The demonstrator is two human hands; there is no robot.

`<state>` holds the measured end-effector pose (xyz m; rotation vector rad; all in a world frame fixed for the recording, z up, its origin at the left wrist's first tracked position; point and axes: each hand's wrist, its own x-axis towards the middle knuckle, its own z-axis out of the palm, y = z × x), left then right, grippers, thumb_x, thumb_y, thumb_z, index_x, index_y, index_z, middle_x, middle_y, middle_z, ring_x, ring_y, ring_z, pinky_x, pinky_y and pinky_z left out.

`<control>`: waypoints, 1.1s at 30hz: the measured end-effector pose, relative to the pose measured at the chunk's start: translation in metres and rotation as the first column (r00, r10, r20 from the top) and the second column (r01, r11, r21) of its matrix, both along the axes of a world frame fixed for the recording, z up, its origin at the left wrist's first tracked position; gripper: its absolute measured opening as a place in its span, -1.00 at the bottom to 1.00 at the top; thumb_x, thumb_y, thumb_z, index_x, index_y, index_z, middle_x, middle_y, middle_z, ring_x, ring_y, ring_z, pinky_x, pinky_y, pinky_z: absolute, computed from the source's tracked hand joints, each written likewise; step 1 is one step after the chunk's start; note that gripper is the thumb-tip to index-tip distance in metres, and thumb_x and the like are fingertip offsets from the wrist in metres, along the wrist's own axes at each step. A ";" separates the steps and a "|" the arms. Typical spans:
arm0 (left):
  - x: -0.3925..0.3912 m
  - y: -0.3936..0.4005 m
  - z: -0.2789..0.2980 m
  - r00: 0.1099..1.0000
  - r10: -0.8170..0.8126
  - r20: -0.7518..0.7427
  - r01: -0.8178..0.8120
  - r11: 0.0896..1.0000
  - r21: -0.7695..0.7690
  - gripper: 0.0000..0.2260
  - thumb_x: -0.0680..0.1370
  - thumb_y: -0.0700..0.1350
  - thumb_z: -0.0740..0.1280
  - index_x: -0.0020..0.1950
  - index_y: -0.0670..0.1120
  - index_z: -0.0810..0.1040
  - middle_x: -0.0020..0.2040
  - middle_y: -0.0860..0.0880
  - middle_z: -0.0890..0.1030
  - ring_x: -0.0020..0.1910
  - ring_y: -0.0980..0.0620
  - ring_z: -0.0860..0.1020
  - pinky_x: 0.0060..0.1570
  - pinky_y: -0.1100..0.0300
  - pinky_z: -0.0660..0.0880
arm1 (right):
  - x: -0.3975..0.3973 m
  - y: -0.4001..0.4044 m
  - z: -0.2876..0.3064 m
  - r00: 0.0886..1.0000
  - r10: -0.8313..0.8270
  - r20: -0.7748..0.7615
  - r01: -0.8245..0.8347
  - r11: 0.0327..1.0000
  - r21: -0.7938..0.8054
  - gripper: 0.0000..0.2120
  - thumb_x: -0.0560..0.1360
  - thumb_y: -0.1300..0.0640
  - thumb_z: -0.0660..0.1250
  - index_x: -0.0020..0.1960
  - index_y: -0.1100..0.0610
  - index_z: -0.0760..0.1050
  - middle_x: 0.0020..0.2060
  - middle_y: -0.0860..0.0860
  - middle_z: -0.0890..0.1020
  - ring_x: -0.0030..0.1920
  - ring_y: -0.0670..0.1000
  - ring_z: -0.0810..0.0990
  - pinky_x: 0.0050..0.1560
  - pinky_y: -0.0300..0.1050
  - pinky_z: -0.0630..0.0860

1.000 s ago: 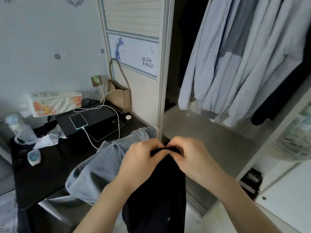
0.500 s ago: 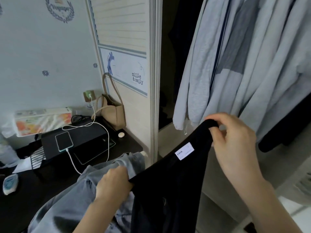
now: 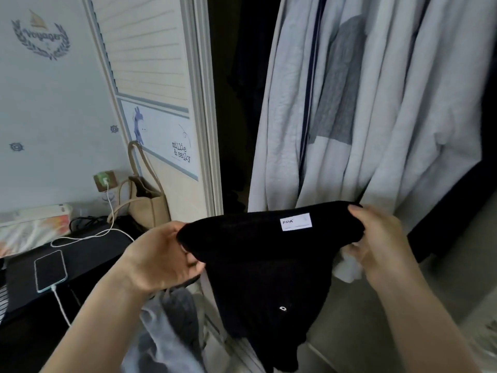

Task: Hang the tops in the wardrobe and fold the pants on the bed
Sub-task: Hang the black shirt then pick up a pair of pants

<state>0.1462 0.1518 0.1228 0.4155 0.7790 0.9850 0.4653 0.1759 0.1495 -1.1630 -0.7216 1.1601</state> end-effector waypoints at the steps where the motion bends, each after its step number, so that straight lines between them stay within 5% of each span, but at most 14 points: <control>1: -0.002 0.011 0.008 1.000 -0.001 -0.026 0.001 1.000 0.028 -0.92 0.35 -0.17 0.39 -0.30 -0.06 0.51 -0.23 0.04 0.49 -0.20 0.05 0.49 -0.16 0.08 0.53 | -0.002 0.008 0.002 0.996 -0.032 0.089 0.027 0.998 0.059 -0.89 0.54 0.21 0.31 -0.09 0.09 0.61 -0.27 -0.04 0.68 -0.25 -0.11 0.66 -0.26 -0.16 0.49; 5: -0.015 0.056 0.041 0.938 0.162 -0.305 -0.118 0.981 0.157 -0.86 0.37 -0.07 0.43 -0.13 -0.08 0.63 -0.20 0.00 0.55 -0.18 0.04 0.55 -0.13 0.11 0.48 | -0.016 0.036 0.002 0.862 -0.228 0.452 0.055 0.930 0.364 -0.83 0.46 0.15 0.42 -0.21 -0.12 0.59 -0.30 -0.20 0.67 -0.24 -0.20 0.64 -0.20 -0.26 0.54; 9: -0.026 0.099 0.076 0.813 0.312 -0.491 -0.114 0.913 0.391 -0.91 0.41 -0.06 0.45 -0.26 -0.05 0.69 -0.31 0.02 0.64 -0.37 0.13 0.62 -0.29 0.22 0.49 | -0.032 0.066 0.009 0.655 -0.438 0.616 0.079 0.850 0.520 -0.77 0.40 0.11 0.46 -0.28 -0.19 0.51 -0.38 -0.31 0.60 -0.25 -0.29 0.59 -0.24 -0.53 0.43; 14: -0.032 0.147 0.121 0.713 0.420 -0.562 0.017 0.791 0.612 -0.80 0.52 0.00 0.41 -0.22 -0.07 0.71 -0.21 -0.05 0.70 -0.21 0.06 0.67 -0.13 0.17 0.52 | -0.060 0.099 0.046 0.248 -0.317 0.916 -0.068 0.937 0.343 -0.79 0.41 -0.02 0.45 -0.32 -0.13 0.45 -0.46 -0.22 0.54 -0.32 -0.15 0.56 -0.33 -0.22 0.43; 19: -0.031 0.198 0.178 0.536 0.701 -0.470 0.025 0.543 0.839 -0.71 0.55 -0.03 0.38 -0.25 -0.23 0.63 -0.39 -0.06 0.57 -0.37 0.07 0.53 -0.33 0.28 0.39 | -0.096 0.128 0.123 -0.160 -0.141 0.977 -0.123 0.985 0.122 -0.83 0.49 -0.13 0.26 -0.17 -0.04 0.45 -0.27 -0.14 0.57 -0.21 -0.08 0.58 -0.22 -0.14 0.52; 21: -0.033 0.216 0.197 0.482 0.771 -0.416 0.077 0.436 0.897 -0.69 0.54 -0.03 0.38 -0.30 -0.21 0.60 -0.44 -0.04 0.51 -0.43 0.10 0.46 -0.40 0.30 0.34 | -0.122 0.139 0.158 -0.168 -0.295 0.941 -0.167 0.949 0.268 -0.86 0.52 -0.03 0.21 -0.17 -0.03 0.46 -0.32 -0.12 0.60 -0.27 -0.12 0.57 -0.26 -0.14 0.54; 24: -0.030 0.238 0.212 0.402 0.846 -0.350 0.160 0.311 0.937 -0.64 0.54 -0.03 0.38 -0.34 -0.24 0.53 -0.48 -0.05 0.42 -0.47 0.10 0.37 -0.40 0.24 0.30 | -0.159 0.162 0.206 -0.031 -0.542 0.839 -0.248 0.818 0.519 -0.86 0.56 0.02 0.19 -0.13 -0.07 0.49 -0.35 -0.12 0.61 -0.32 -0.15 0.58 -0.33 -0.12 0.55; 28: -0.034 0.269 0.223 0.423 0.857 -0.296 0.176 0.243 0.954 -0.61 0.56 -0.03 0.36 -0.34 -0.28 0.46 -0.49 -0.09 0.38 -0.47 0.06 0.35 -0.40 0.22 0.28 | -0.202 0.221 0.275 0.121 -0.704 0.700 -0.306 0.645 0.701 -0.87 0.58 0.13 0.21 0.02 0.06 0.53 -0.19 -0.04 0.63 -0.21 -0.06 0.61 -0.19 -0.07 0.60; 33: -0.044 0.301 0.230 0.377 0.888 -0.265 0.230 0.188 0.955 -0.62 0.55 -0.04 0.37 -0.39 -0.20 0.45 -0.48 -0.14 0.41 -0.49 0.10 0.33 -0.40 0.20 0.29 | -0.236 0.308 0.352 0.020 -0.697 0.716 -0.284 0.683 0.673 -0.84 0.54 0.31 0.20 0.11 0.29 0.40 0.06 0.21 0.50 0.00 0.14 0.53 -0.16 -0.15 0.39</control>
